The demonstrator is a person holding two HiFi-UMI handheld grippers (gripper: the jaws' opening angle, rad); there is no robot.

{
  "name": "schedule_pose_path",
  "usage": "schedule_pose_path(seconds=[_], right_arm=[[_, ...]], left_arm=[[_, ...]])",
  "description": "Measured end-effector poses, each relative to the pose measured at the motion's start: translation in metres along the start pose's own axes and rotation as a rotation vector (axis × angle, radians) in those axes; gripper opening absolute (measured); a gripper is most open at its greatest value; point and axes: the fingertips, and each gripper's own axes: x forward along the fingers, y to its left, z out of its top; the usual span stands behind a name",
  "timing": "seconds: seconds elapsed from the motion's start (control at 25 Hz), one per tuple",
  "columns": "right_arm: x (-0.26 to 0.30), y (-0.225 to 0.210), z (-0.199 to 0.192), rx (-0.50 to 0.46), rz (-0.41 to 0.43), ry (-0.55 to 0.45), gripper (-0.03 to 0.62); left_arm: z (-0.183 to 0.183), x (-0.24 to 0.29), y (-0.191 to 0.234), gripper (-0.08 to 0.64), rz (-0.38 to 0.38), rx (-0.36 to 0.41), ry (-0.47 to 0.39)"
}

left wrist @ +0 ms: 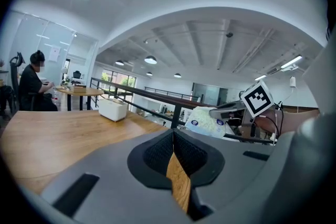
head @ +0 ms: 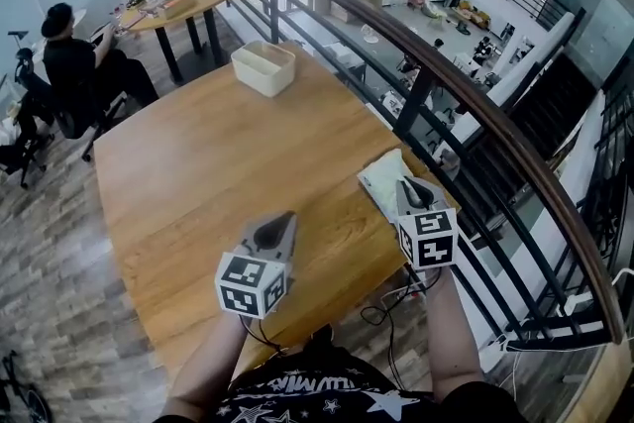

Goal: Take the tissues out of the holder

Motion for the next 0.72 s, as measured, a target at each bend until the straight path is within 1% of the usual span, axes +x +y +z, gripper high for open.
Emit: schedule_pose_path(seconds=[0.24,0.52,0.72], right_arm=[[-0.040,0.051,0.007,-0.020,0.030,-0.040,0.026],[-0.075,0.112,0.013,-0.036,0.040,-0.065,0.026],[-0.111,0.166,0.018,-0.069,0.042,-0.112,0.025]], left_arm=[[-0.013,-0.049,-0.003,0.014,-0.015,-0.006,-0.002],[-0.027,-0.111,0.004,0.014,-0.018,0.002,-0.002],[-0.038,-0.159,0.006,0.014,-0.031,0.003,-0.006]])
